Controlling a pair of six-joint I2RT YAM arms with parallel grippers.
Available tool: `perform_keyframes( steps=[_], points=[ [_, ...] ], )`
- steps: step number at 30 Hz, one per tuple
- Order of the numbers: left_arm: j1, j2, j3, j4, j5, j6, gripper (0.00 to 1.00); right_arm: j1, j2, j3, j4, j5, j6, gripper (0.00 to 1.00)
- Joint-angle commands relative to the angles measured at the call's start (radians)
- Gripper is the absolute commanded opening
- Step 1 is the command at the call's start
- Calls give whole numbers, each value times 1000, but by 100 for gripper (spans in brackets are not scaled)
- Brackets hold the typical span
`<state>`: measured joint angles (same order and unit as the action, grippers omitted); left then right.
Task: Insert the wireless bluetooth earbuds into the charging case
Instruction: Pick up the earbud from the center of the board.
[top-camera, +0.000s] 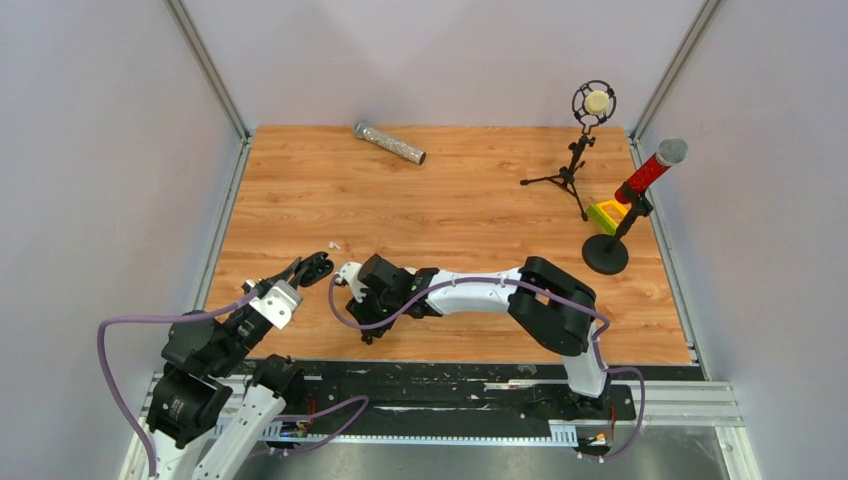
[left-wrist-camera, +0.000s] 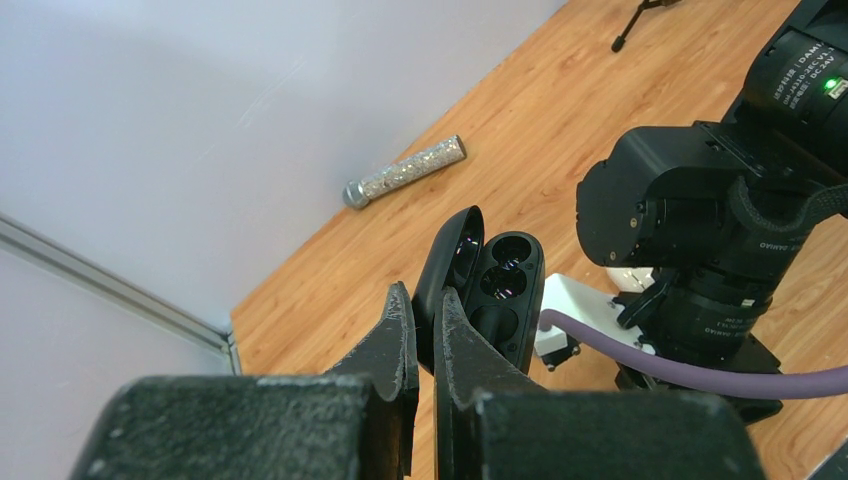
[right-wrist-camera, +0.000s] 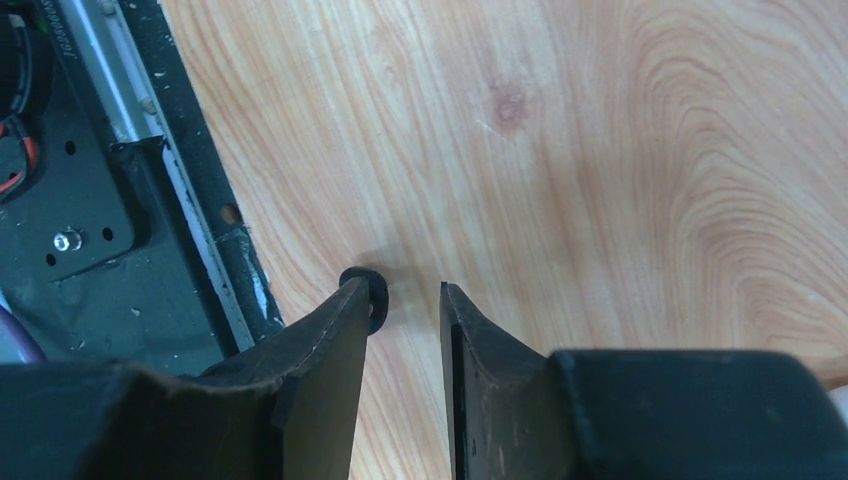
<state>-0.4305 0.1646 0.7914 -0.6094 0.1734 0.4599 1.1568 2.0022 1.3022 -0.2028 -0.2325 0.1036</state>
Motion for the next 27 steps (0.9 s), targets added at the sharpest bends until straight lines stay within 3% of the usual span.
perform_keyframes(
  steps=[1,11,20,27],
  points=[
    [3,2,18,30,-12,15,0,30,-23,-17,-58,-31,-32,34],
    [3,1,21,38,-2,24,0,30,-11,-18,-63,-79,-55,30],
    [3,5,29,29,-3,26,0,29,-20,-14,-56,-88,-63,0],
    [3,8,17,-11,9,10,0,-22,-164,-47,-56,-118,-96,0]
  ],
)
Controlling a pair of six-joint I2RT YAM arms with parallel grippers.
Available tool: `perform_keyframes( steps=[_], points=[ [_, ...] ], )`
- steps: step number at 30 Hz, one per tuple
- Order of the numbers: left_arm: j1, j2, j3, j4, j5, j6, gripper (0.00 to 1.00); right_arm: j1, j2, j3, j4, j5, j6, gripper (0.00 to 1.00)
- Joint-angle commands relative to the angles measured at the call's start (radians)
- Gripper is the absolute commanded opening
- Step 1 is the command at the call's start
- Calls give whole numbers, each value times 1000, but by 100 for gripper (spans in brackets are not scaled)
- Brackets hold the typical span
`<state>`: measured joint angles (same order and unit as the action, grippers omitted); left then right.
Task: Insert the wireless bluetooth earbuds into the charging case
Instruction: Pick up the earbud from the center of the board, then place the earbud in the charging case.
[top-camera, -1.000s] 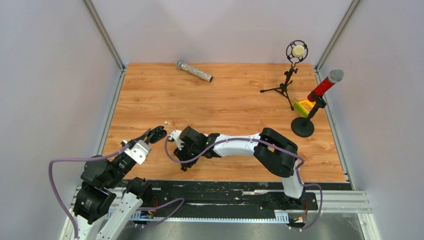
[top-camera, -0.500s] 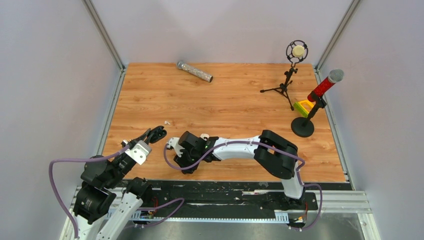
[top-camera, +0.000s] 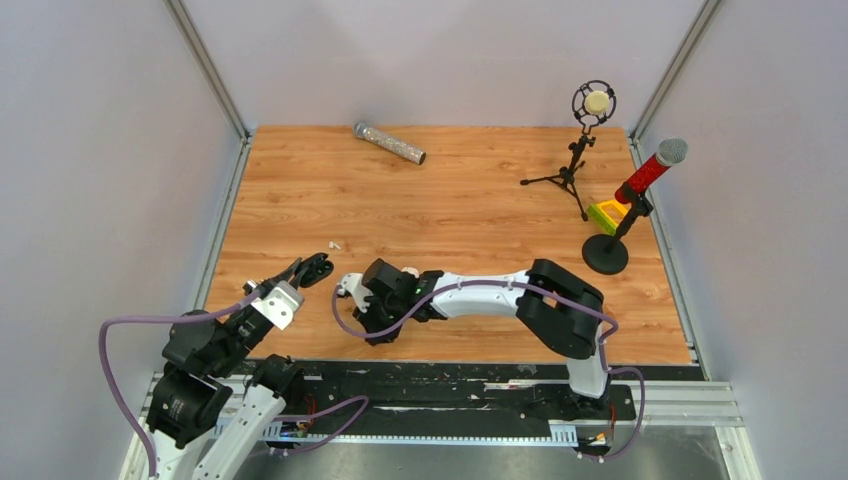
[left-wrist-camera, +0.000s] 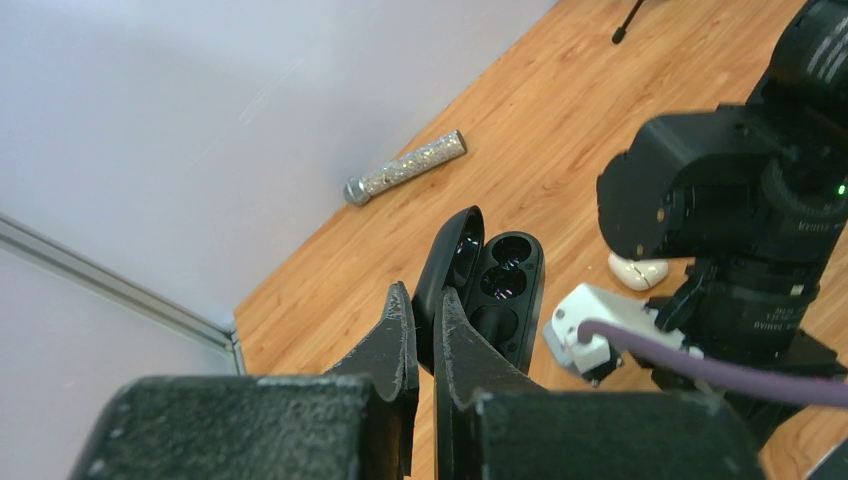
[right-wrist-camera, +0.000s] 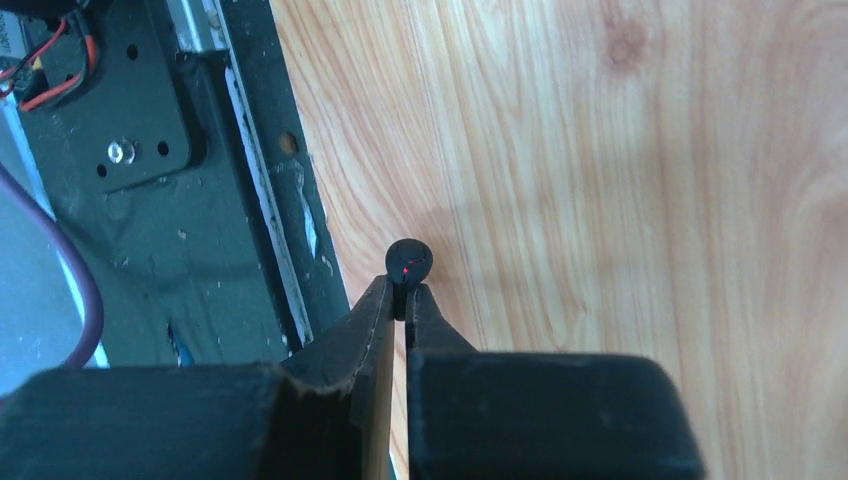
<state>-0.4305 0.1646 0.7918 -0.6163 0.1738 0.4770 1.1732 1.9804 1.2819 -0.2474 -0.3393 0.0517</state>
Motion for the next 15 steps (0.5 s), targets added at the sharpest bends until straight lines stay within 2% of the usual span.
perform_keyframes(
  steps=[1,7,11,15],
  points=[
    [3,9,15,-17,19,-7,0,-45,-182,-47,-13,9,-79,0],
    [3,11,18,-83,187,41,0,-53,-503,-170,-17,160,-300,0],
    [3,23,21,-111,265,63,0,-53,-660,-157,-43,82,-404,0],
    [3,51,25,-158,343,108,0,-29,-715,-117,-39,31,-469,0]
  ],
)
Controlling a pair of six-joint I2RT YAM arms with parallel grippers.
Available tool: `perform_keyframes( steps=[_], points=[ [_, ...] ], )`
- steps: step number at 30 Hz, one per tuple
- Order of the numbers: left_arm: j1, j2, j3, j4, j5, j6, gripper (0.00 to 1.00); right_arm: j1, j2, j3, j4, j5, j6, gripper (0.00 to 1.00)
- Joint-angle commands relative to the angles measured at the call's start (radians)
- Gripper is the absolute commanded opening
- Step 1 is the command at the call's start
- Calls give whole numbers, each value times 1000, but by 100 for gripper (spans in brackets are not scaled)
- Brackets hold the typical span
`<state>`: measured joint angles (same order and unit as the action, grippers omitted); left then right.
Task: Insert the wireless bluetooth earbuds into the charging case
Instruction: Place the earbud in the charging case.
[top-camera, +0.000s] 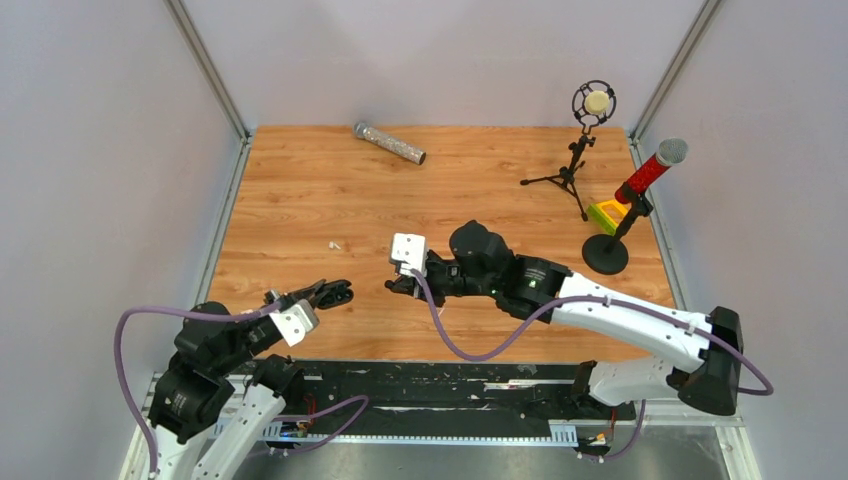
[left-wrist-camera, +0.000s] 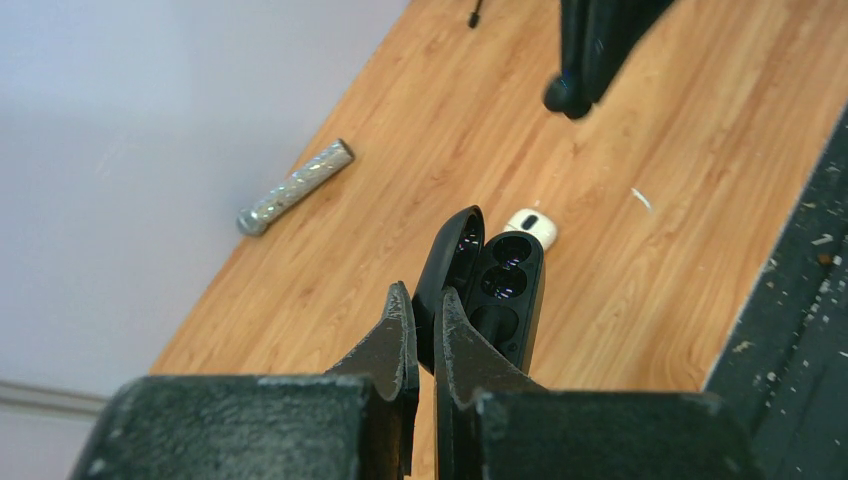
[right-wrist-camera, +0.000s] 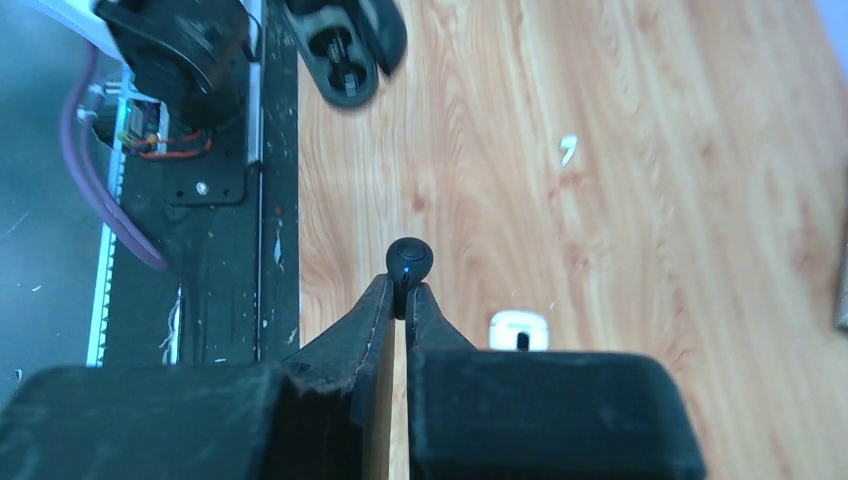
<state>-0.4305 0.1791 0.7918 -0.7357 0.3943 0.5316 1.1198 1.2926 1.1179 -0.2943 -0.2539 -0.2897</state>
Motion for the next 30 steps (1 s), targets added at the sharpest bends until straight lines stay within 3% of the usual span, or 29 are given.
perform_keyframes(
  steps=[1,9,21,30],
  points=[
    [3,52,26,-56,156,63,0,40,-22,63,4,-54,-140,0],
    [3,176,61,-100,216,45,0,153,65,180,-59,48,-260,0],
    [3,197,49,-91,234,80,0,176,158,221,-111,129,-318,0],
    [3,212,55,-70,220,67,0,176,196,260,-136,99,-320,0]
  ],
)
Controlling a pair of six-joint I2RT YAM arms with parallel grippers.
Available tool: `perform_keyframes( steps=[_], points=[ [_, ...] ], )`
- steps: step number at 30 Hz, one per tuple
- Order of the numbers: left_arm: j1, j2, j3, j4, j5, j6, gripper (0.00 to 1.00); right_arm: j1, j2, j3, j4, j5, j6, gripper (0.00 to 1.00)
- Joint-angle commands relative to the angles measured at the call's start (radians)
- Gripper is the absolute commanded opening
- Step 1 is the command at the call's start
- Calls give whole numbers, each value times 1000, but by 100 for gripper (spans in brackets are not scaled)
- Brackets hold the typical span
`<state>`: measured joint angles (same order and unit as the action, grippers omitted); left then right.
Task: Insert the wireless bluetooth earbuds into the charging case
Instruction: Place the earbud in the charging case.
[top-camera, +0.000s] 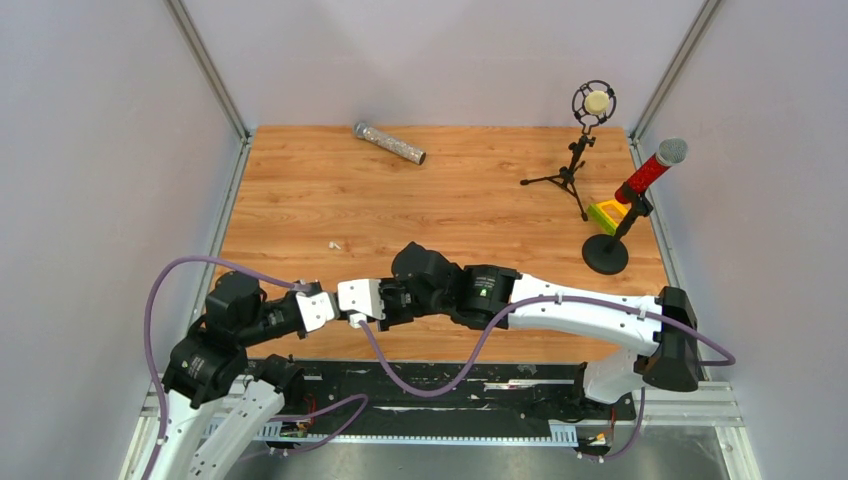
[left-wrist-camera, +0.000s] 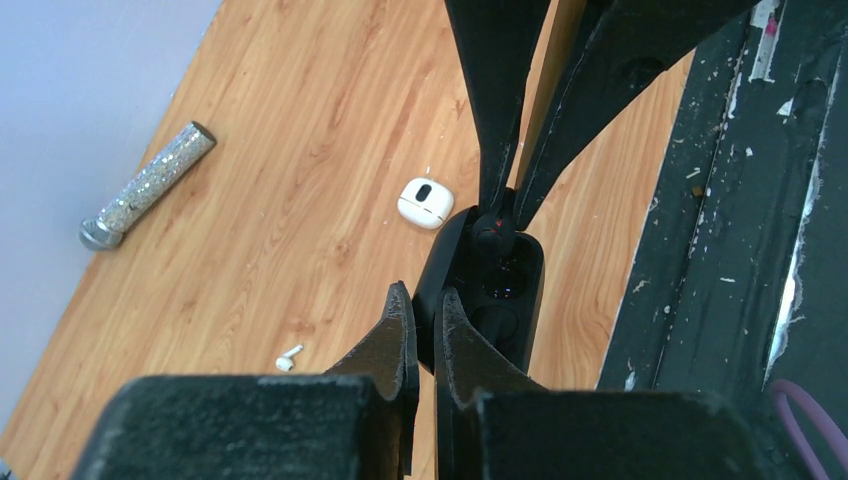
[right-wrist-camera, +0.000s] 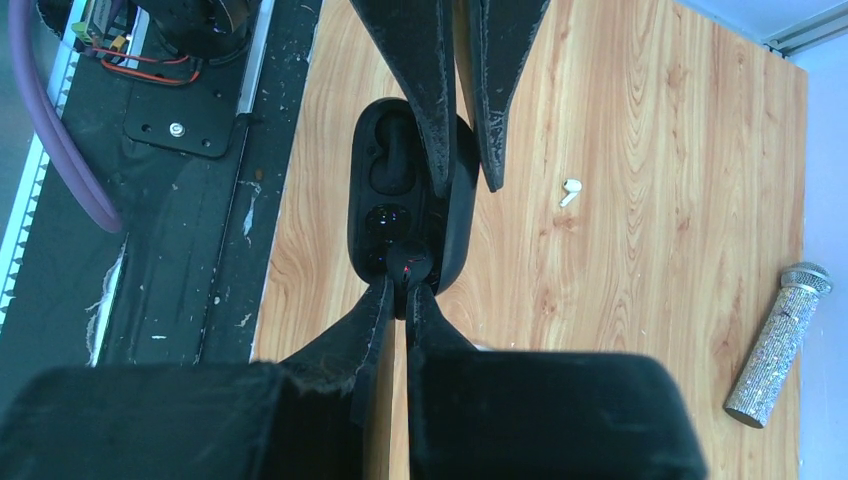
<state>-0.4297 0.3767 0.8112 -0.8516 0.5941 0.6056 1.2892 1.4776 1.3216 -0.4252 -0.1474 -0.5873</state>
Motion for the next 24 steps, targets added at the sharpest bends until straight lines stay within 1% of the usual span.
perform_keyframes(
  steps=[1,7,15,20,24],
  points=[
    [2,14,35,53,20,-12,0,7,13,58,-9,-8,-23,0],
    [2,18,31,80,3,-23,0,8,15,66,-40,-58,-28,0],
    [2,23,27,86,-19,-10,0,9,49,104,-81,-89,-21,0],
    [2,22,30,88,3,-9,0,9,64,114,-81,-78,-24,0],
    [2,22,23,102,-7,-17,0,10,82,118,-82,-73,-31,0]
  ],
)
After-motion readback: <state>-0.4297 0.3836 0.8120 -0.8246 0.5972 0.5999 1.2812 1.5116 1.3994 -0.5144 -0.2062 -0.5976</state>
